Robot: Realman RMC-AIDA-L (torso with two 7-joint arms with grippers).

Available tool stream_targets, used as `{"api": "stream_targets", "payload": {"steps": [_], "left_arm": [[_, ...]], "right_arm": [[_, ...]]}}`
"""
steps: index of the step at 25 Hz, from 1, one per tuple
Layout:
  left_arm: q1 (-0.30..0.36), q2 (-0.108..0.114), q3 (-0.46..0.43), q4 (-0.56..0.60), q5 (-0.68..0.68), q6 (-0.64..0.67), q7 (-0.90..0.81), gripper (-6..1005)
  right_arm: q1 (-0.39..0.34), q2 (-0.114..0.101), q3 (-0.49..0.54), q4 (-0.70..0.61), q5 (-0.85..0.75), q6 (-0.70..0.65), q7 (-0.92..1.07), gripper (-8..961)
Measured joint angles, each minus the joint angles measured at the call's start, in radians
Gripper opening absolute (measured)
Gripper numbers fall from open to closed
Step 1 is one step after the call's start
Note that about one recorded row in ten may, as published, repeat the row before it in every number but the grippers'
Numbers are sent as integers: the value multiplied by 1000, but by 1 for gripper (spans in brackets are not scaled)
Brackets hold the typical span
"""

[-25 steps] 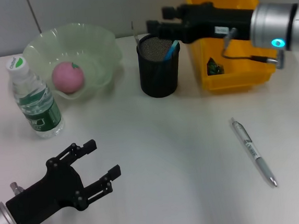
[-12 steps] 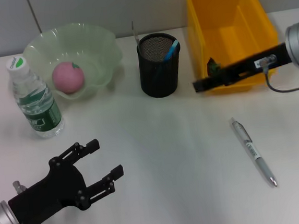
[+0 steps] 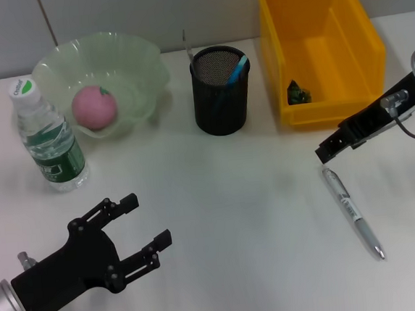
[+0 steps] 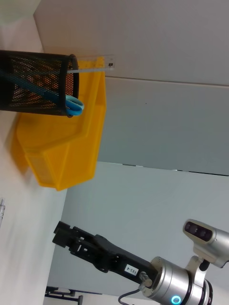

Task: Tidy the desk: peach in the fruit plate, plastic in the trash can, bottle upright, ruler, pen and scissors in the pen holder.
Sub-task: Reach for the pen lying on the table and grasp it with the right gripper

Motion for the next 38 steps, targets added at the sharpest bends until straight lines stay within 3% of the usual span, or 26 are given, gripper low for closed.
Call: {"api": "stream_targets", "payload": {"steps": [17, 23, 38], "left_arm": [[-4, 12, 34, 38, 10, 5, 1, 805], [3, 29, 100, 98, 18, 38, 1, 805], [-13, 33, 97, 154, 119, 53, -57, 804]], "right_arm": [[95, -12, 47, 109, -49, -32, 17, 627], [99, -12, 52, 130, -55, -44, 19, 628], [105, -5, 59, 177, -123, -82, 42, 628]]}}
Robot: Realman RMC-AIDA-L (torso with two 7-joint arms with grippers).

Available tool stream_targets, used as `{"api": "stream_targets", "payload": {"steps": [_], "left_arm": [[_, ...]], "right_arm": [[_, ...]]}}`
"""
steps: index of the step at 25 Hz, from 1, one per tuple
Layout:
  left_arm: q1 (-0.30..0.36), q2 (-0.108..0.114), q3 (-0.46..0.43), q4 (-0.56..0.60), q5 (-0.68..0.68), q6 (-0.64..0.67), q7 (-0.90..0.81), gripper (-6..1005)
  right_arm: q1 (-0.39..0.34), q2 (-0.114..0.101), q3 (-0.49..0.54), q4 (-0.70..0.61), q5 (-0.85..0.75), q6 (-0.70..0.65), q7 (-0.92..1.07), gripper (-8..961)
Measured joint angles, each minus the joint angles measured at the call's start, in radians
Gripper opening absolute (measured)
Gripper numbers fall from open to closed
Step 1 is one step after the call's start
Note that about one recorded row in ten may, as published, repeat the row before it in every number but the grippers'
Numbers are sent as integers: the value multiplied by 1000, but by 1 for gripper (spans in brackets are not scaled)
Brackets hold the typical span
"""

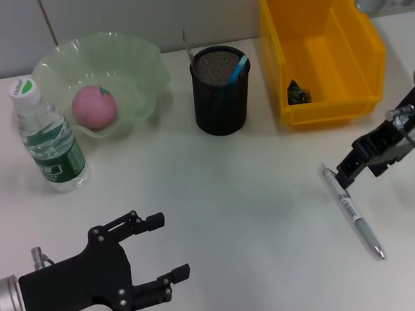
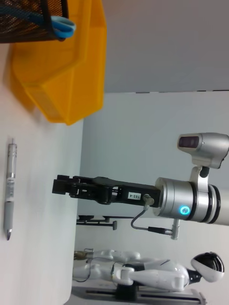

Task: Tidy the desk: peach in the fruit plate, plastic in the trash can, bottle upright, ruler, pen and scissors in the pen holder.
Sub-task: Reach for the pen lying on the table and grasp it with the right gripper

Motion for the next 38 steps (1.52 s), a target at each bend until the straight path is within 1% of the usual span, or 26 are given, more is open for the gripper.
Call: {"api": "stream_targets", "payload": {"steps": [11, 24, 29, 38], "left_arm": [[-2, 2, -1, 1, 1, -6, 7, 804], [-6, -2, -1, 1, 1, -6, 7, 804], [-7, -3, -1, 1, 1, -7, 8, 804], [-9, -3, -2, 10, 1, -8, 2, 804]], "right_arm": [[28, -1, -19, 66, -31, 12, -9, 627], [68, 3, -68, 183, -45, 94, 22, 627], [69, 4, -96, 197, -55, 108, 50, 626], [61, 5, -100, 250, -56, 152, 54, 622]]}}
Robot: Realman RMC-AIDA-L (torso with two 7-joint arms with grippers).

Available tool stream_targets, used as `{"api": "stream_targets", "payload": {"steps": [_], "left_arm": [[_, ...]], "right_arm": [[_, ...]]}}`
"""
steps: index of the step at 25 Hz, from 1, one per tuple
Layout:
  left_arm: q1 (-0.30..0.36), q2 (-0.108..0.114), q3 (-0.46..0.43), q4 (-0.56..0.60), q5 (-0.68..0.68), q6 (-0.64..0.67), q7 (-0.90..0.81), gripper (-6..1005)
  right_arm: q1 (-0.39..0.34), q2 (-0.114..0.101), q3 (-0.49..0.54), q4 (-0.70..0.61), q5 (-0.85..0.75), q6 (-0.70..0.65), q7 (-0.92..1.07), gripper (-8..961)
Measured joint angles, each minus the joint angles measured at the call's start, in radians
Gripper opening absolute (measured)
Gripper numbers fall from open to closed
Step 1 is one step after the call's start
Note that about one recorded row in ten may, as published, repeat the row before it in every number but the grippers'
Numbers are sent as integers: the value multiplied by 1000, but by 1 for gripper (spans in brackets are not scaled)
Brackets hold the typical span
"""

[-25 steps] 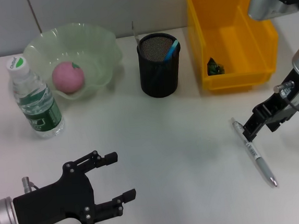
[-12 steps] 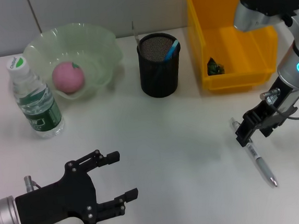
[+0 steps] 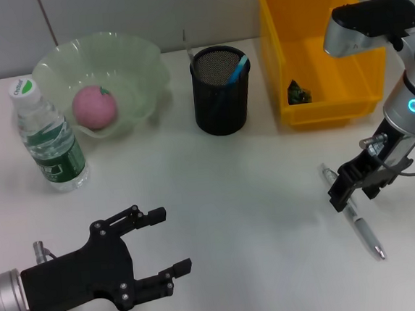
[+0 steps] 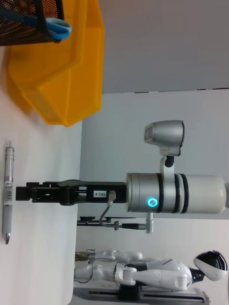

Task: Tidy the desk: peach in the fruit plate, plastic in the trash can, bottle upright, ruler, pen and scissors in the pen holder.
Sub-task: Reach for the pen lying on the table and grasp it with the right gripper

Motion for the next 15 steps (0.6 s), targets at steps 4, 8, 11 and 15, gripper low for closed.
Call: {"api": "stream_targets", "payload": {"steps": [4, 8, 11, 15], "left_arm": [[0, 0, 0, 0, 0, 0, 0, 804], [-1, -1, 0, 1, 0, 0, 0, 804], [-1, -1, 0, 2, 0, 0, 0, 804], [-1, -2, 0, 2, 0, -1, 1, 804]], "right_arm": [[0, 0, -2, 0, 0, 3, 0, 610], [0, -1, -3, 0, 0, 9, -2, 598], [-2, -1, -18, 2, 0, 13, -4, 589], [-3, -1, -38, 2, 0, 16, -3, 577]]}}
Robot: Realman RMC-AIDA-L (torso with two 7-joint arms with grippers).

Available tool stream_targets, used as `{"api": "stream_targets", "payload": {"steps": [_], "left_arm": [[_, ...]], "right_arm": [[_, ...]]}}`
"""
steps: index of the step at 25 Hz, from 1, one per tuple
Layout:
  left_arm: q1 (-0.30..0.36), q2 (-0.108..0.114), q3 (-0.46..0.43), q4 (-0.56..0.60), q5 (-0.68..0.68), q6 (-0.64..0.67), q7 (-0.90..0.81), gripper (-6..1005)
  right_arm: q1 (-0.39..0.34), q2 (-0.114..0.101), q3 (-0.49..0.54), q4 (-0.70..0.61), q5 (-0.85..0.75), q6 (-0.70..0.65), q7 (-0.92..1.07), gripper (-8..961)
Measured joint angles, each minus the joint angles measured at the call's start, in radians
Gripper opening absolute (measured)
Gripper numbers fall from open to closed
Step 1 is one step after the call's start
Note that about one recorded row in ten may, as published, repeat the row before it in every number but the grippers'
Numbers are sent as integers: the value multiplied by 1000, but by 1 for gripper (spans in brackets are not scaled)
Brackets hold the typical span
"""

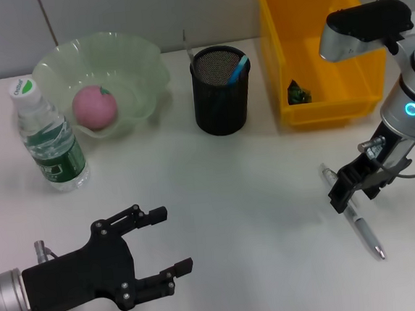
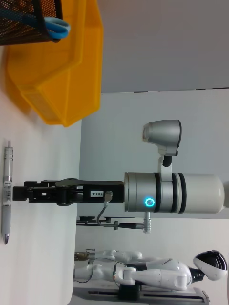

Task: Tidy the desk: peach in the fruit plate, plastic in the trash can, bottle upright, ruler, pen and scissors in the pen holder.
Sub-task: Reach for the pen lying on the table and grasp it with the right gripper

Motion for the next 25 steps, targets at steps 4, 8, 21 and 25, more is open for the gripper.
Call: {"api": "stream_targets", "payload": {"steps": [4, 8, 21, 25], "left_arm": [[0, -1, 0, 0, 0, -1, 1, 804], [0, -1, 0, 0, 0, -1, -1, 804], [3, 0, 0, 0, 0, -1, -3, 804], [2, 0, 1, 0, 0, -1, -4, 804]], "right_arm": [[-5, 1, -16, 0, 0, 3, -1, 565], [-10, 1, -29, 0, 0, 7, -3, 553], [-17, 3, -54, 0, 5, 15, -5, 513], [-20, 4, -54, 0, 6, 20, -5, 501]]}}
